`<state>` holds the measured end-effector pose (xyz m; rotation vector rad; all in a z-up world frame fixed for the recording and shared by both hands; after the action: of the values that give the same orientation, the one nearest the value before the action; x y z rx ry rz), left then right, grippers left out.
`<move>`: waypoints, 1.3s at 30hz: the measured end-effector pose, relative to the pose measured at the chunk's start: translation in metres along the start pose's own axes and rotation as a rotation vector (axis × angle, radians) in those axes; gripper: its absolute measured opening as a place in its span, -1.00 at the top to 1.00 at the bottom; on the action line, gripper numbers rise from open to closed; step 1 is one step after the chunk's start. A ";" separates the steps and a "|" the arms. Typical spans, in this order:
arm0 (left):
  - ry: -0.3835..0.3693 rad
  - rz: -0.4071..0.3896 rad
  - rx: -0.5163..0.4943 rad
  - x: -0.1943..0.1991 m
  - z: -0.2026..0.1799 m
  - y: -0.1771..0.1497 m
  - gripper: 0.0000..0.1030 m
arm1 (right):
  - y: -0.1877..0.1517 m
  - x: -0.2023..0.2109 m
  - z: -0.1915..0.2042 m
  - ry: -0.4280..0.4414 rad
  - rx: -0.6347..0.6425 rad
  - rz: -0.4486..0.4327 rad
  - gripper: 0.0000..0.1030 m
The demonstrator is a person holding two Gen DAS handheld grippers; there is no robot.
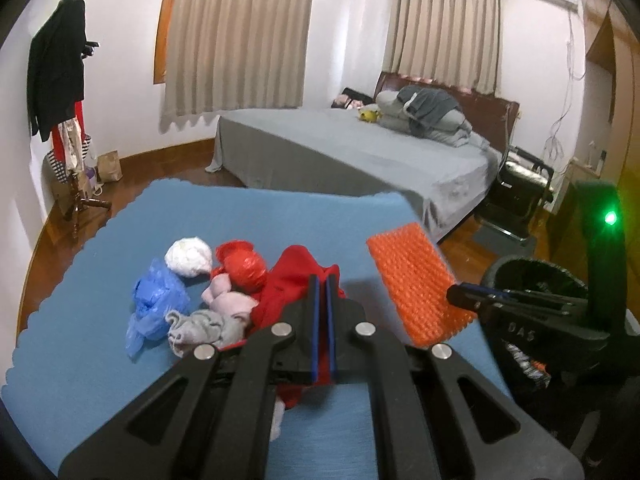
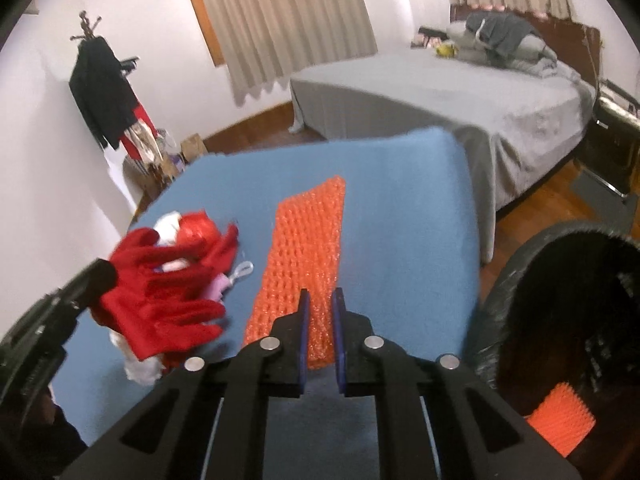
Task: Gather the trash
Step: 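Carry the red glove and orange mesh over the bin and release both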
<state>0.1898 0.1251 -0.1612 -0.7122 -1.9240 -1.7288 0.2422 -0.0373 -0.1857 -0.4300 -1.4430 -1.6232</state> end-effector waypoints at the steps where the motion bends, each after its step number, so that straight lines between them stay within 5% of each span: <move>1: -0.009 -0.008 0.000 0.004 -0.004 0.002 0.95 | 0.001 0.007 -0.001 -0.001 0.000 -0.011 0.80; 12: -0.111 -0.061 -0.047 0.028 -0.060 0.019 0.95 | -0.001 0.077 -0.047 -0.057 -0.061 -0.099 0.80; 32: -0.428 0.001 -0.253 -0.009 -0.246 0.011 0.95 | -0.060 0.153 -0.198 -0.320 -0.274 -0.123 0.80; 37: -0.488 0.058 -0.270 -0.028 -0.274 0.000 0.85 | -0.075 0.154 -0.221 -0.357 -0.309 -0.100 0.73; 39: -0.492 0.077 -0.277 -0.035 -0.280 -0.005 0.64 | -0.080 0.154 -0.228 -0.366 -0.323 -0.093 0.73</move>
<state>0.2116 -0.1558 -0.1568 -1.4049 -1.9328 -1.9227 0.1631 -0.3126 -0.1787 -0.8941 -1.4797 -1.9342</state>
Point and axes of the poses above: each gripper's, at about its wrist camera, not at the fingertips, and x roughly against the way its jaws point, z to its left, y to its top, the point moved 8 cm from there along -x, roughly the way its jaws point, and after that the axes turned 9 degrees about z, right-handed, at the moved point
